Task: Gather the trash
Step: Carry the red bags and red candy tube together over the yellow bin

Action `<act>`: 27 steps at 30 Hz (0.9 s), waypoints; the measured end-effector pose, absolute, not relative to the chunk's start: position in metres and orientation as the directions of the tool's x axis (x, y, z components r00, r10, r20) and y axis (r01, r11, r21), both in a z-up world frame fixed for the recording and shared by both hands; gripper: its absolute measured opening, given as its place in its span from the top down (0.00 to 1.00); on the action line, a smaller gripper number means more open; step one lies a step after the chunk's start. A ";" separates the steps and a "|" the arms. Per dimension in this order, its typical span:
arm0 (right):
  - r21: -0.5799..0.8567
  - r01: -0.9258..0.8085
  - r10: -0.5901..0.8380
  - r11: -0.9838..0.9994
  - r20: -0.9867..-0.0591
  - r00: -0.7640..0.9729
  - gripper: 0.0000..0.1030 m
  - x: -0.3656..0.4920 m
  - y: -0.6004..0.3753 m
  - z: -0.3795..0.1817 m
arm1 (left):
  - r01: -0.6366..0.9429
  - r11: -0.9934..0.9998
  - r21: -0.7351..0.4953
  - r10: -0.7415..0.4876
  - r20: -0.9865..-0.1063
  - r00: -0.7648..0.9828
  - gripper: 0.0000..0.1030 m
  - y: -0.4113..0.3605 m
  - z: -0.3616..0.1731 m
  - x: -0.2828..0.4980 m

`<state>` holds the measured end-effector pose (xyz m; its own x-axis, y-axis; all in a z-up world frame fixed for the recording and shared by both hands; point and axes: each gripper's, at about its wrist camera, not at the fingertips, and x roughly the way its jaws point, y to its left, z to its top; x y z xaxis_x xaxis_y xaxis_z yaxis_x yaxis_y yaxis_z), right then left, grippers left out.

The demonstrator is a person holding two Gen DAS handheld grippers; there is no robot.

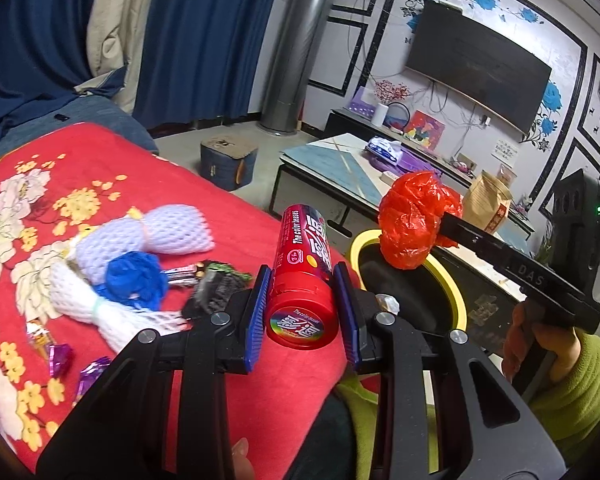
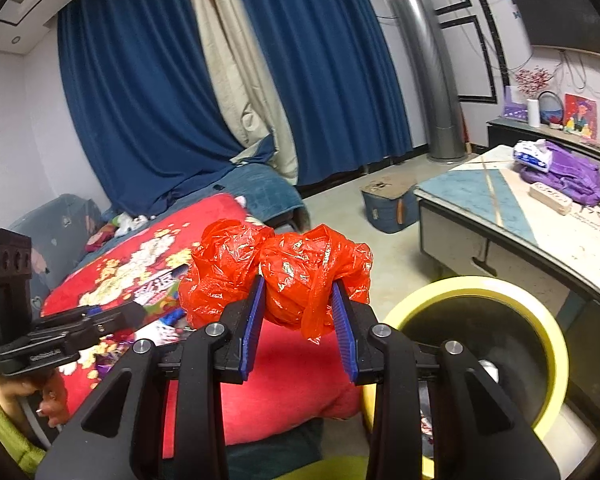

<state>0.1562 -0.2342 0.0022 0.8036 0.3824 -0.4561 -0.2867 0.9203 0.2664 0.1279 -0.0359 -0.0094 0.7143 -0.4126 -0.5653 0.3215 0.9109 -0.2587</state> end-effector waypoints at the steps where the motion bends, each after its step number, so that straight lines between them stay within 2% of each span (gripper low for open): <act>1: 0.266 -0.279 0.376 0.923 -0.457 0.806 0.69 0.156 -0.238 0.001 | 0.327 0.908 -0.261 -0.418 -0.565 0.711 0.76 -0.039 -0.009 0.129; 27: 0.281 -0.068 0.197 0.957 -0.463 0.864 0.69 0.159 -0.317 -0.013 | 0.470 0.841 -0.267 -0.531 -0.571 0.627 0.76 -0.136 -0.022 0.158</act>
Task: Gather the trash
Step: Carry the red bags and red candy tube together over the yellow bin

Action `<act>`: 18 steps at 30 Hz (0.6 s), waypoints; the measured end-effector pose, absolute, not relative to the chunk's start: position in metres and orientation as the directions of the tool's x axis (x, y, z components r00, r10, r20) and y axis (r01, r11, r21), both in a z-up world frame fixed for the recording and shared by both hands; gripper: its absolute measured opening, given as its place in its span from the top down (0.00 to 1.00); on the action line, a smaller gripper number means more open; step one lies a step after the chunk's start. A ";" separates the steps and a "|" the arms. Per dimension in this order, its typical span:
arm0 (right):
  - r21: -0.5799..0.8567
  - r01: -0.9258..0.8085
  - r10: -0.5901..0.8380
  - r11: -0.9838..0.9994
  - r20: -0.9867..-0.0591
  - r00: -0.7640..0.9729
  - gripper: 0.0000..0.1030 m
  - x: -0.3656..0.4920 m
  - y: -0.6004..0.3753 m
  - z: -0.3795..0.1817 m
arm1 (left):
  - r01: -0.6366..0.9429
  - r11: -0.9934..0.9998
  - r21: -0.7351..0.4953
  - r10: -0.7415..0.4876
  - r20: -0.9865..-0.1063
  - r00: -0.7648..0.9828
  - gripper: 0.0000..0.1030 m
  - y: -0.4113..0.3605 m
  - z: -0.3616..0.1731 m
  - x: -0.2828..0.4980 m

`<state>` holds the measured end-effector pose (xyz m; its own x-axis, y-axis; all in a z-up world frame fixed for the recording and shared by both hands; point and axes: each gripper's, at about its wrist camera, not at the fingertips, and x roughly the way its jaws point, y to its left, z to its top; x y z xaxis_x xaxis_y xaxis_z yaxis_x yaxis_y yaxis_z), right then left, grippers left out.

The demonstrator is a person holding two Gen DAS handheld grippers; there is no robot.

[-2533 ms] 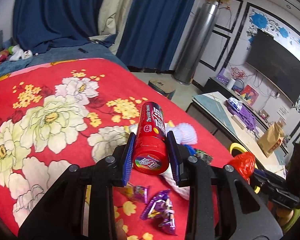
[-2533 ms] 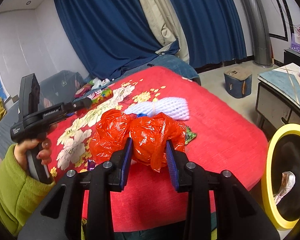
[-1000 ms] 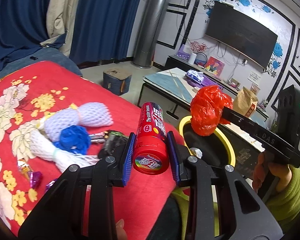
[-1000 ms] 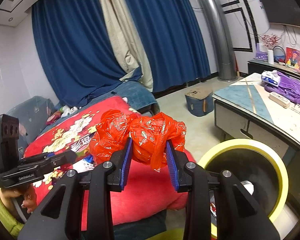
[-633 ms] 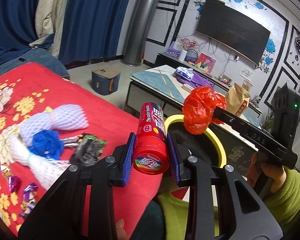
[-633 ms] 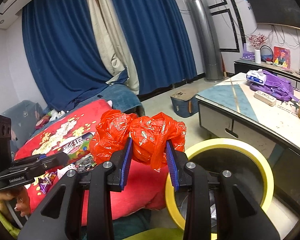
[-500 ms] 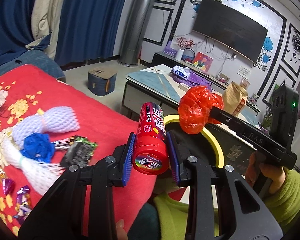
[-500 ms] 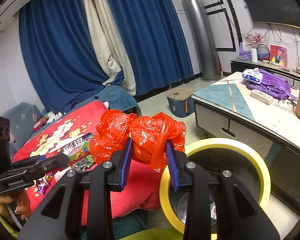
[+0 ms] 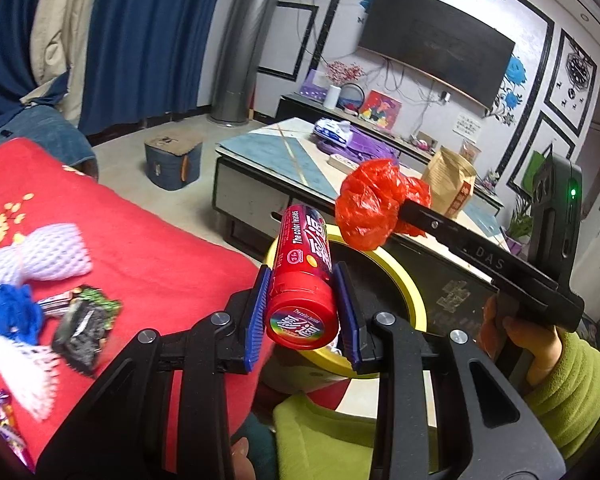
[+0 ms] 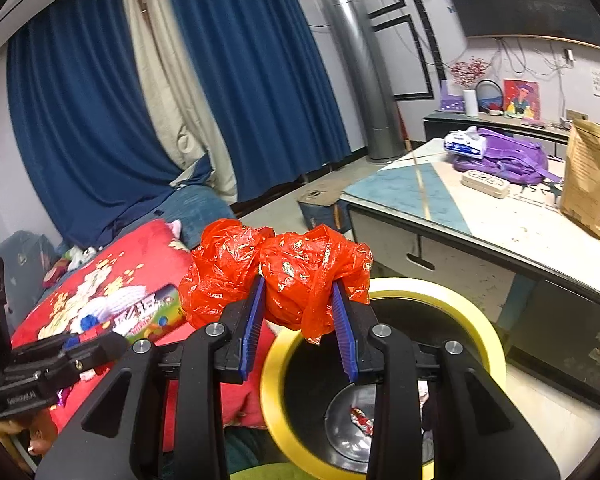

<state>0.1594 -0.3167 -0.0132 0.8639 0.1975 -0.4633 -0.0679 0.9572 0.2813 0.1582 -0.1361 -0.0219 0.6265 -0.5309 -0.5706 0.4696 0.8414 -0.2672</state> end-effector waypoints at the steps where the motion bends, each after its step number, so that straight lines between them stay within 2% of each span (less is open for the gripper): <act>1: 0.276 -0.056 0.185 0.959 -0.465 0.866 0.69 0.160 -0.320 -0.014 | 0.474 0.839 -0.267 -0.533 -0.575 0.621 0.76 -0.138 -0.024 0.160; 18: 0.265 0.115 0.057 0.957 -0.563 0.824 0.69 0.175 -0.374 -0.055 | 0.552 0.795 -0.253 -0.567 -0.633 0.526 0.76 -0.198 -0.061 0.182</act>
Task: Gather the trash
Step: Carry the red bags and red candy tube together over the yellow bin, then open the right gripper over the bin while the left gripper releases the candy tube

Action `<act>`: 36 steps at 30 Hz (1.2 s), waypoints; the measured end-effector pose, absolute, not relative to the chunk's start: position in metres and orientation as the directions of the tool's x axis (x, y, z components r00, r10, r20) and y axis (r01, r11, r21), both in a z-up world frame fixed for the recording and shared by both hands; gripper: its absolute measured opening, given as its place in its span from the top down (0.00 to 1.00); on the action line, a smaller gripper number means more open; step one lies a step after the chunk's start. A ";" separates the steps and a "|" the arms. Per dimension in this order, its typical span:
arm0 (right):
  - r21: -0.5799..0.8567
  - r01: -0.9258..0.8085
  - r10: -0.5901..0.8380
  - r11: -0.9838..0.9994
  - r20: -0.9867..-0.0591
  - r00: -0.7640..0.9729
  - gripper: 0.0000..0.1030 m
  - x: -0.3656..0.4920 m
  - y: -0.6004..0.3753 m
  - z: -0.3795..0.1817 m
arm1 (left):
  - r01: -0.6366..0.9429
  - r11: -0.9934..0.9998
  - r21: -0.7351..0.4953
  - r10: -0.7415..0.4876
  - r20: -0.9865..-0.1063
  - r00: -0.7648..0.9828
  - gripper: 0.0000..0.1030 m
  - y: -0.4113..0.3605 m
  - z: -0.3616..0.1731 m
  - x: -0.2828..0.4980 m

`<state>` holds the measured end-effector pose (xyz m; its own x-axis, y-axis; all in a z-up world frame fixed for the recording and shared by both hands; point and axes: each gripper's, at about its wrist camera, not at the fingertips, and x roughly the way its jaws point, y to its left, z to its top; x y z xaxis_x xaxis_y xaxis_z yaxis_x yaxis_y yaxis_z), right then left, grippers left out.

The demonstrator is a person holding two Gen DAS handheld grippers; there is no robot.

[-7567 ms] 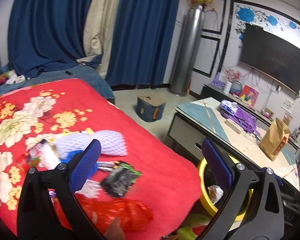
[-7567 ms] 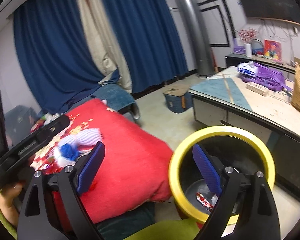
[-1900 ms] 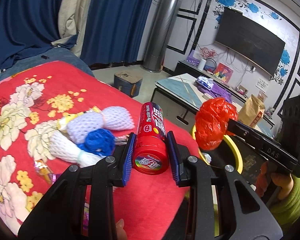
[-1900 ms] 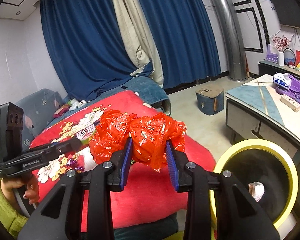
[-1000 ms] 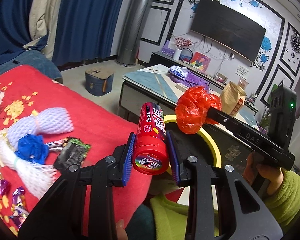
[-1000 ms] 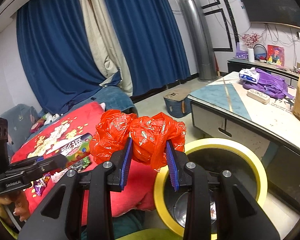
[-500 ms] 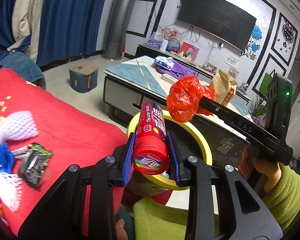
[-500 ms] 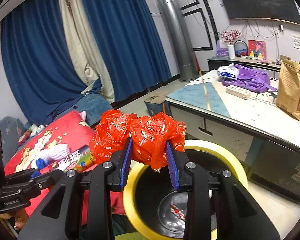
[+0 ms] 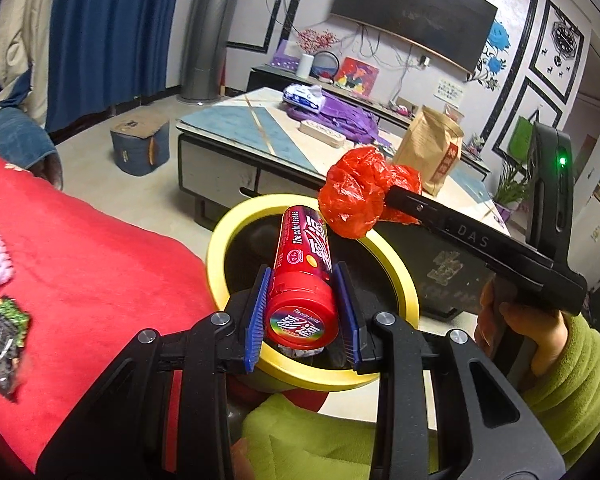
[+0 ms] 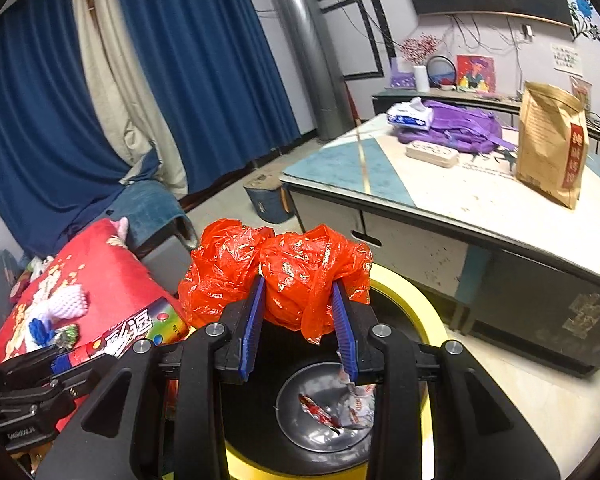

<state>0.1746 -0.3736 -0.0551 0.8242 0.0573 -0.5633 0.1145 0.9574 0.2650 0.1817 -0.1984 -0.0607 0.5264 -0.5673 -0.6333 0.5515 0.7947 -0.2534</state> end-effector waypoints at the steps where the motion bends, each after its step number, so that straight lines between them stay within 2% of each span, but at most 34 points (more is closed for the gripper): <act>1: 0.263 0.121 0.053 0.957 -0.569 0.821 0.69 0.175 -0.376 -0.057 | 0.554 0.793 -0.252 -0.567 -0.636 0.523 0.76 -0.200 -0.063 0.182; 17: 0.264 0.188 0.027 0.946 -0.642 0.766 0.67 0.185 -0.391 -0.085 | 0.580 0.776 -0.247 -0.556 -0.703 0.444 0.76 -0.221 -0.100 0.186; 23: 0.269 0.204 0.027 0.941 -0.661 0.750 0.63 0.188 -0.394 -0.089 | 0.576 0.777 -0.253 -0.548 -0.721 0.423 0.76 -0.226 -0.109 0.189; 24: 0.269 0.209 0.023 0.940 -0.664 0.747 0.59 0.189 -0.395 -0.089 | 0.572 0.781 -0.250 -0.543 -0.724 0.425 0.71 -0.226 -0.110 0.190; 25: 0.269 0.218 0.017 0.938 -0.665 0.746 0.53 0.189 -0.396 -0.089 | 0.565 0.786 -0.250 -0.538 -0.726 0.428 0.56 -0.226 -0.110 0.191; 32: 0.279 0.256 -0.012 0.926 -0.656 0.755 0.39 0.184 -0.406 -0.088 | 0.550 0.792 -0.266 -0.546 -0.711 0.443 0.38 -0.217 -0.104 0.191; 35: 0.277 0.260 -0.018 0.925 -0.652 0.758 0.36 0.182 -0.407 -0.086 | 0.540 0.800 -0.262 -0.541 -0.705 0.459 0.26 -0.212 -0.100 0.187; 36: 0.278 0.260 -0.019 0.925 -0.650 0.760 0.34 0.181 -0.408 -0.086 | 0.534 0.804 -0.261 -0.537 -0.702 0.467 0.18 -0.210 -0.098 0.187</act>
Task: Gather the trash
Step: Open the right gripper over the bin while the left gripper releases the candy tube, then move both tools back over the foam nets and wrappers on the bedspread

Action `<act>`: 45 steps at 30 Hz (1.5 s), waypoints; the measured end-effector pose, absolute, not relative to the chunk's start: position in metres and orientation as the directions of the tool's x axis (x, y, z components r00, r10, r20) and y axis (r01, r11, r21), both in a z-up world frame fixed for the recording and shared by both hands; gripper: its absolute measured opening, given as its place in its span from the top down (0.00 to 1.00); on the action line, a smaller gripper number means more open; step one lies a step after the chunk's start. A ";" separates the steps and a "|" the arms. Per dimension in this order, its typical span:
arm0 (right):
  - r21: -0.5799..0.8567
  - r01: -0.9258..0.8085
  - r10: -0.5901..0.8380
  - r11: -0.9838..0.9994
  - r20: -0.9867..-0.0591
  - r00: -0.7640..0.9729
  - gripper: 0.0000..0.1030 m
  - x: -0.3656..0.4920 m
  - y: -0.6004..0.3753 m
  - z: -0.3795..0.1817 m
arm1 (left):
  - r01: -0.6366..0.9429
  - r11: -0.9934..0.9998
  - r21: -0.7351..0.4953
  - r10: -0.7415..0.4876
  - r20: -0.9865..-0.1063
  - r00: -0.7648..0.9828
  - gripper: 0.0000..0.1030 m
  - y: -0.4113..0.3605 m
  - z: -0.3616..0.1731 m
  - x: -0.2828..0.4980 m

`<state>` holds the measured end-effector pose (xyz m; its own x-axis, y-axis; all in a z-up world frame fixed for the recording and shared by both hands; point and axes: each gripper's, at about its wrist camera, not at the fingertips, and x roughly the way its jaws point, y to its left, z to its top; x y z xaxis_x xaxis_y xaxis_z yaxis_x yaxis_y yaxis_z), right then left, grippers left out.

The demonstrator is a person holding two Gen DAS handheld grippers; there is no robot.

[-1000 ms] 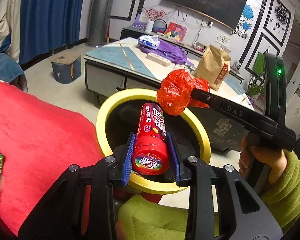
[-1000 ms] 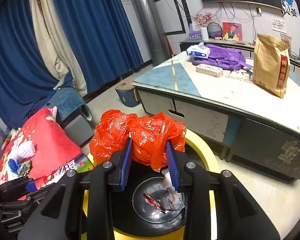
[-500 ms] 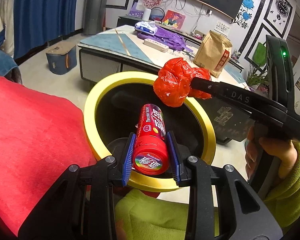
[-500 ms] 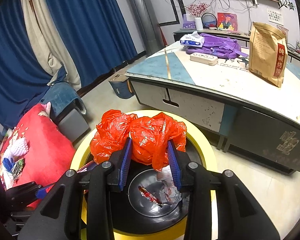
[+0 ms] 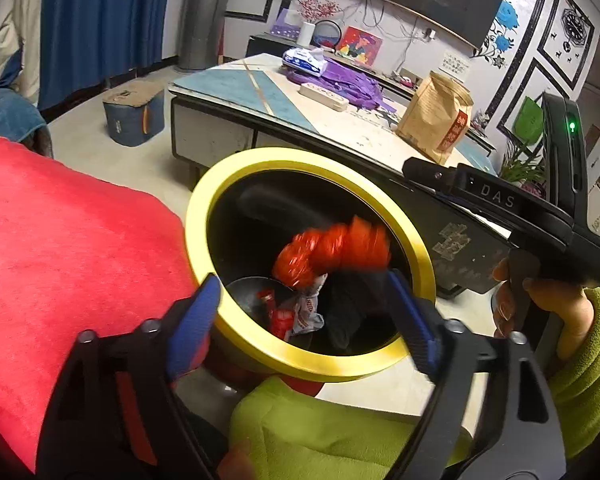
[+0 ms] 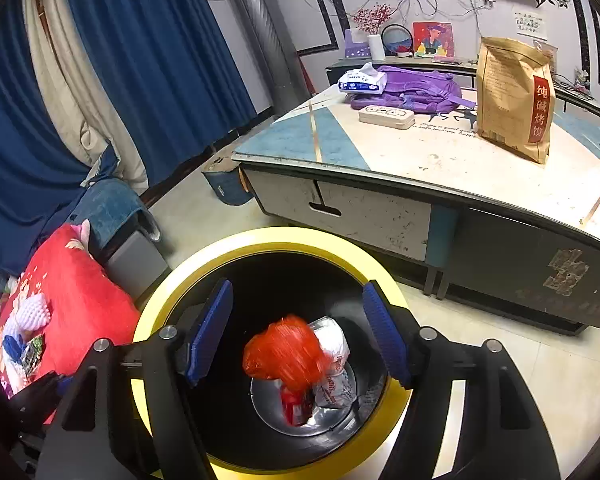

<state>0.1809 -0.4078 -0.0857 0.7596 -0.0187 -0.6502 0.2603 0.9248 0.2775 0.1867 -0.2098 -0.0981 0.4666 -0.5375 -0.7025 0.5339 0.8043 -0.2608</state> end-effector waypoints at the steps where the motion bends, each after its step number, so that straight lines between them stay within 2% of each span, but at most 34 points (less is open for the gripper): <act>1: 0.276 0.261 -0.021 0.925 -0.648 0.761 0.32 0.180 -0.408 -0.085 | 0.530 0.807 -0.260 -0.535 -0.700 0.472 0.11 -0.208 -0.097 0.186; 10: 0.239 0.253 -0.052 0.937 -0.624 0.780 0.16 0.173 -0.397 -0.072 | 0.463 0.855 -0.232 -0.484 -0.677 0.554 0.10 -0.183 -0.080 0.181; 18: 0.222 0.216 -0.042 0.951 -0.598 0.800 0.08 0.170 -0.377 -0.058 | 0.418 0.884 -0.209 -0.443 -0.661 0.605 0.10 -0.165 -0.068 0.177; 32: 0.196 0.136 0.000 0.971 -0.568 0.823 0.06 0.162 -0.338 -0.040 | 0.355 0.916 -0.188 -0.392 -0.614 0.685 0.10 -0.133 -0.045 0.170; 45: 0.171 0.040 0.057 0.984 -0.525 0.849 0.06 0.152 -0.302 -0.025 | 0.277 0.934 -0.226 -0.358 -0.580 0.732 0.10 -0.096 -0.032 0.169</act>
<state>0.1519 -0.3023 -0.0247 0.8495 0.0568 -0.5246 0.0399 0.9844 0.1714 0.1690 -0.0956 -0.0317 0.7322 -0.3576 -0.5796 0.2768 0.9339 -0.2264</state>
